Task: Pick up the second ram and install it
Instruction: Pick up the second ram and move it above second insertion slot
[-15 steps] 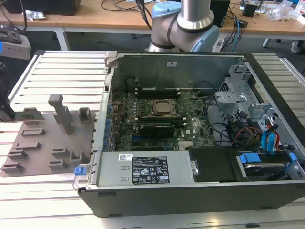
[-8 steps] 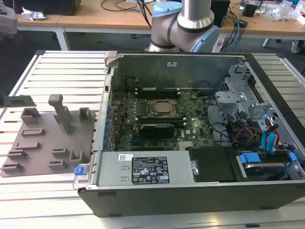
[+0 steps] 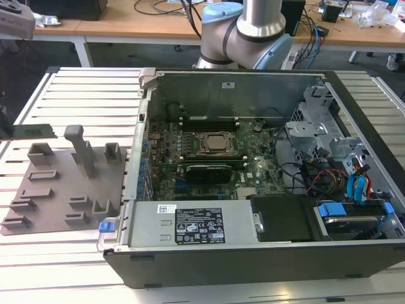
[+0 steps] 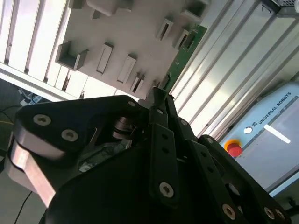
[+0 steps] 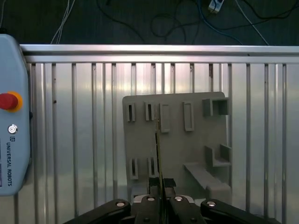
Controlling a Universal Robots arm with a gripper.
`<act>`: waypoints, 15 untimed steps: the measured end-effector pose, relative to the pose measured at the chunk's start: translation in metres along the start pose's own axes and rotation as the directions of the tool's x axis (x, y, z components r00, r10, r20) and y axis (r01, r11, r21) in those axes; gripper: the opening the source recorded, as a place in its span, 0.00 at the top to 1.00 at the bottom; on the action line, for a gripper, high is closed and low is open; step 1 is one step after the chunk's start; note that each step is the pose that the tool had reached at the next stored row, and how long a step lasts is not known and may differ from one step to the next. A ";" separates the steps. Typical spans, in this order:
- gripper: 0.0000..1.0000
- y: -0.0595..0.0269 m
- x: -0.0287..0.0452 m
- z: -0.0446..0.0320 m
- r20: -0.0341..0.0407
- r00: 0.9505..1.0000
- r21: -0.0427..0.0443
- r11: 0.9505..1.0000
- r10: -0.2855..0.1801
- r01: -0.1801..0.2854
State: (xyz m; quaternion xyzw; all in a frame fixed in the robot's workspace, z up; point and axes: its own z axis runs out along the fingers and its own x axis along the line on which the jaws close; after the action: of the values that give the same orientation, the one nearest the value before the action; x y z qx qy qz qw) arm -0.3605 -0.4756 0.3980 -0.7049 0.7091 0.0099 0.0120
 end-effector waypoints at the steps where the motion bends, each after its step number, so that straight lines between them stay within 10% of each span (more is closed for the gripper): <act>1: 0.86 -0.0090 0.0000 0.0000 0.000 1.000 0.000 1.000 0.000 0.000; 15: 0.86 -0.0822 -0.0005 0.0002 0.000 1.000 0.000 1.000 0.000 0.000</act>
State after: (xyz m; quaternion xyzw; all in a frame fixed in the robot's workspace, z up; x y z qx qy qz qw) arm -0.2783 -0.4756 0.3980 -0.7049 0.7091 0.0099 0.0120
